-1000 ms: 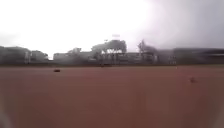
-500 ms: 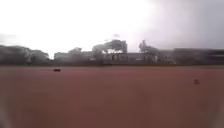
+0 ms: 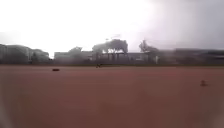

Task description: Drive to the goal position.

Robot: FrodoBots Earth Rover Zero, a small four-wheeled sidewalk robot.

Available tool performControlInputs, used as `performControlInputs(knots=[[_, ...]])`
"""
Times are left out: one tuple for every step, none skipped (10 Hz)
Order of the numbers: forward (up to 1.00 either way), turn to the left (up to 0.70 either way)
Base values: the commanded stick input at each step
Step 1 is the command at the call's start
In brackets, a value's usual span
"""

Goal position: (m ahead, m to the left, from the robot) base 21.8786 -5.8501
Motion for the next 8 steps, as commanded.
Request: performControlInputs(knots=[[0.5,0.0],[0.5,0.0],[0.5,0.0],[0.5,0.0],[0.5,0.0],[0.5,0.0],[0.5,0.0],[0.5,0.0]])
